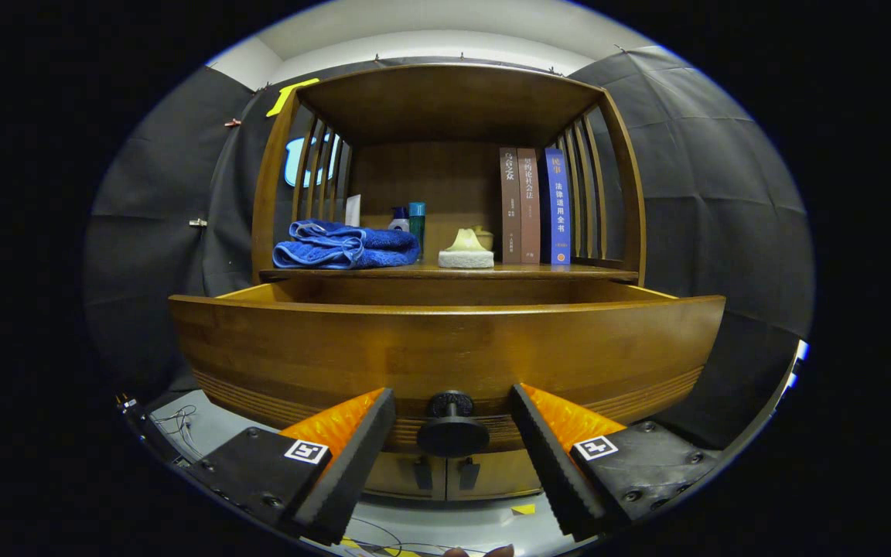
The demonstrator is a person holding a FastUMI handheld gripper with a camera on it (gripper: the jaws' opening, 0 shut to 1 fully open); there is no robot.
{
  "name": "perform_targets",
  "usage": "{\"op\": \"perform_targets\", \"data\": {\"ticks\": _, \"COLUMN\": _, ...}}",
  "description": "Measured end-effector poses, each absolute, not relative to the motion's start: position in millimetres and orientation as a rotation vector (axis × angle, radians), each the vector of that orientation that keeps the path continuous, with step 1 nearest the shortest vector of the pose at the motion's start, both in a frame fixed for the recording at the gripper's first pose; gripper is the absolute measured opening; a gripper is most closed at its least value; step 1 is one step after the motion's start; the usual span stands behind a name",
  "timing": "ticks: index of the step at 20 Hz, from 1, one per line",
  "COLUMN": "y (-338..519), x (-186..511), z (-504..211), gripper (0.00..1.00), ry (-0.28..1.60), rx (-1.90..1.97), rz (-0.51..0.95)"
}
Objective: Pull open the drawer, take out the items inside it, and place them on the countertop above the cabinet.
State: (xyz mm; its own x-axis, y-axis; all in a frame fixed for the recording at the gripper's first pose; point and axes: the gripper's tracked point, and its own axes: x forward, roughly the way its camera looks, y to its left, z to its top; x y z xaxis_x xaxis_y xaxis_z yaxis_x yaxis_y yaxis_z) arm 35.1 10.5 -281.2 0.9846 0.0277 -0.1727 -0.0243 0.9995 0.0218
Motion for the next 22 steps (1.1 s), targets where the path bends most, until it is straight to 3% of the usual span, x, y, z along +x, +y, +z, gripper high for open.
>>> {"op": "perform_targets", "data": {"ticks": 22, "y": 19.3, "x": 151.3, "z": -292.8, "gripper": 1.00, "ry": 0.186, "rx": -0.030, "rz": 0.015}}
